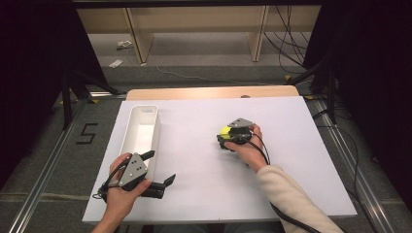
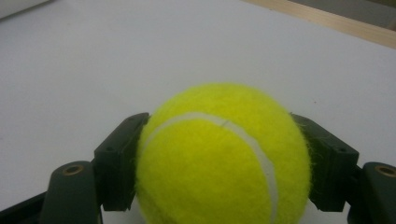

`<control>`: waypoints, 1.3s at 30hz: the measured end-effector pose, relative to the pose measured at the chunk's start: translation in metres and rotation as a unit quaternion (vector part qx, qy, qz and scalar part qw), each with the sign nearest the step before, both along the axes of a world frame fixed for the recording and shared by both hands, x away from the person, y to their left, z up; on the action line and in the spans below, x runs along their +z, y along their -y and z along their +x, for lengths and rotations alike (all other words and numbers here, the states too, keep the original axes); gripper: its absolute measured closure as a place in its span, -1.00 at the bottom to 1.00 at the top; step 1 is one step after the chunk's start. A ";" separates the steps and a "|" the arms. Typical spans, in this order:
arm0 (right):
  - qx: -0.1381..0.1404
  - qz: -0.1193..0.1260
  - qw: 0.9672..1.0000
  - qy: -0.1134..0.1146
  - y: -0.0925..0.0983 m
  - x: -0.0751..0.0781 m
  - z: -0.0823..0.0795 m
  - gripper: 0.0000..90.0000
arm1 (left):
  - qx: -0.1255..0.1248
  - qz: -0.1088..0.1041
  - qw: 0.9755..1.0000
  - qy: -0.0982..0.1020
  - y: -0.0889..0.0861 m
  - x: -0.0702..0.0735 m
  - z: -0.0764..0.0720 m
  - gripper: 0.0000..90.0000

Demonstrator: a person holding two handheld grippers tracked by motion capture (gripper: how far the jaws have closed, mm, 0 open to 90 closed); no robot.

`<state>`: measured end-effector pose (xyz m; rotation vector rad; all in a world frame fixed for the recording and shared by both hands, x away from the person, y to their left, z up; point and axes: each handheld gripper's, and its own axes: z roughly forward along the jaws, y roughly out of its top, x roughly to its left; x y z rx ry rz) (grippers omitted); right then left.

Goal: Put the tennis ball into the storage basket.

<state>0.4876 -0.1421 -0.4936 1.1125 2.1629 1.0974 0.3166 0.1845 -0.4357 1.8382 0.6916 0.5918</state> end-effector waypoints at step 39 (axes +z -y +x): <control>0.009 0.028 0.999 0.023 -0.004 0.021 -0.004 -0.41 | -0.001 0.000 1.000 0.001 0.000 0.000 0.000 -1.00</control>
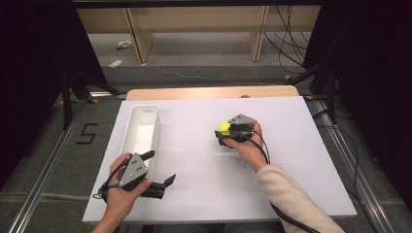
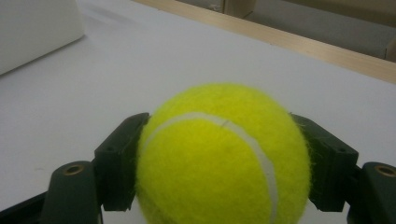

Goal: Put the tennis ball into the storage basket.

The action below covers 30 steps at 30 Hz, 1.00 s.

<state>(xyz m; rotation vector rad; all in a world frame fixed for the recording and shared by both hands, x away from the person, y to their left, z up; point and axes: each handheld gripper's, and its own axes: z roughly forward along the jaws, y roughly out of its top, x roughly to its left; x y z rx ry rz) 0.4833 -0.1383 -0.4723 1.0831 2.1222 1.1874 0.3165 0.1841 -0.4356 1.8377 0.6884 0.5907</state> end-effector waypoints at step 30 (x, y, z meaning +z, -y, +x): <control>0.012 0.016 1.000 0.013 -0.007 0.016 -0.006 -0.40 | -0.001 0.000 1.000 0.000 0.001 0.000 0.001 -1.00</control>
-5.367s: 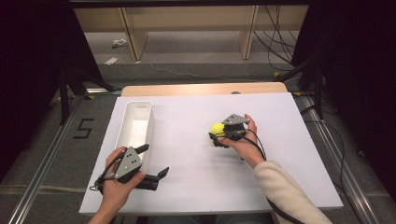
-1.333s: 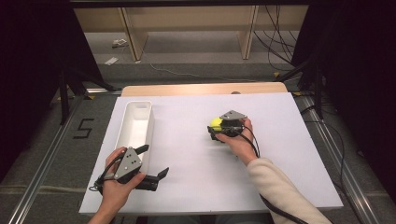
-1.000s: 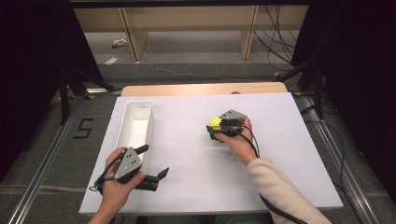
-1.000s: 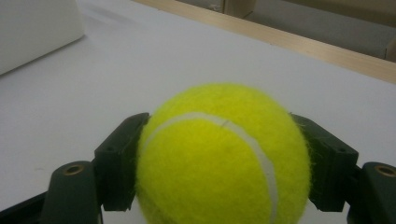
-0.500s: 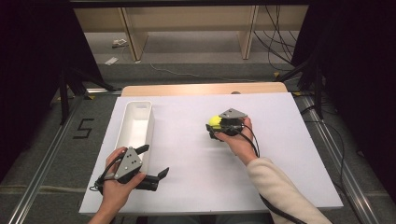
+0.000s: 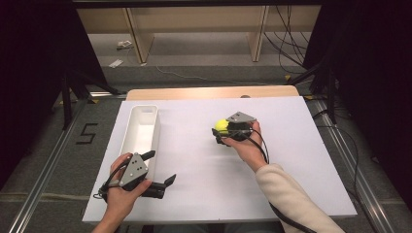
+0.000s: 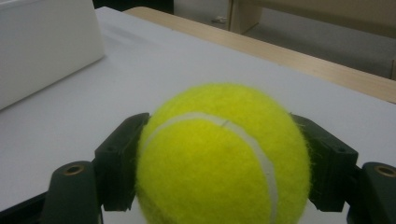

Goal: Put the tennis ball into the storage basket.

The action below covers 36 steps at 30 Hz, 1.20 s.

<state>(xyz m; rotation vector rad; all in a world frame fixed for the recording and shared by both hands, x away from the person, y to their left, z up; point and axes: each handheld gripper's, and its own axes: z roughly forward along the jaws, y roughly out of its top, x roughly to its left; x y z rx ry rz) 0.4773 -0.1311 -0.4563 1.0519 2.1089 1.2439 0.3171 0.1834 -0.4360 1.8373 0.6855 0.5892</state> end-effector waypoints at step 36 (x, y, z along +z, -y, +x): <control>0.015 0.002 1.000 0.015 -0.011 0.015 -0.007 -0.40 | -0.001 0.001 1.000 0.000 0.000 0.000 0.000 -1.00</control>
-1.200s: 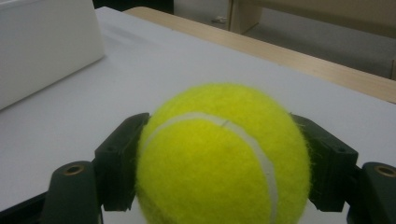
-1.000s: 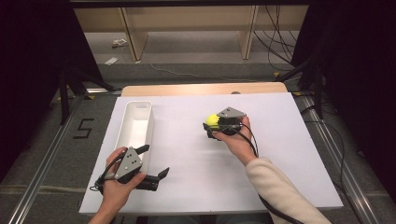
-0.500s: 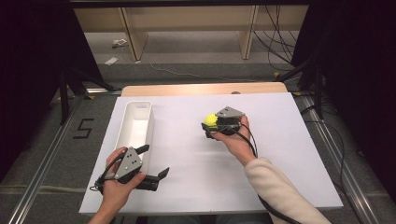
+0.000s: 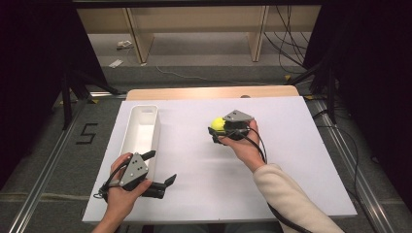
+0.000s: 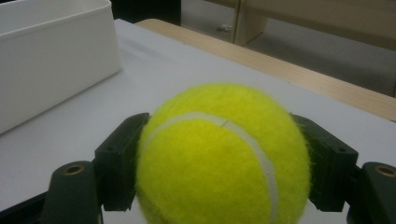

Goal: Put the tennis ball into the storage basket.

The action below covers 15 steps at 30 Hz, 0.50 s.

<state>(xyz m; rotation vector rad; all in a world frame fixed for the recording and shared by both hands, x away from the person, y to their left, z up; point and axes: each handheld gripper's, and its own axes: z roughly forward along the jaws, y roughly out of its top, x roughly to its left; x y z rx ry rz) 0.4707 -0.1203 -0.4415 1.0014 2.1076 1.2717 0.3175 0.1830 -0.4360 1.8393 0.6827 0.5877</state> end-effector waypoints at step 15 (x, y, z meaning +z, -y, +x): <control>0.007 0.002 1.000 0.002 -0.008 0.003 -0.003 -0.40 | 0.002 0.000 1.000 0.001 -0.001 0.000 0.000 -1.00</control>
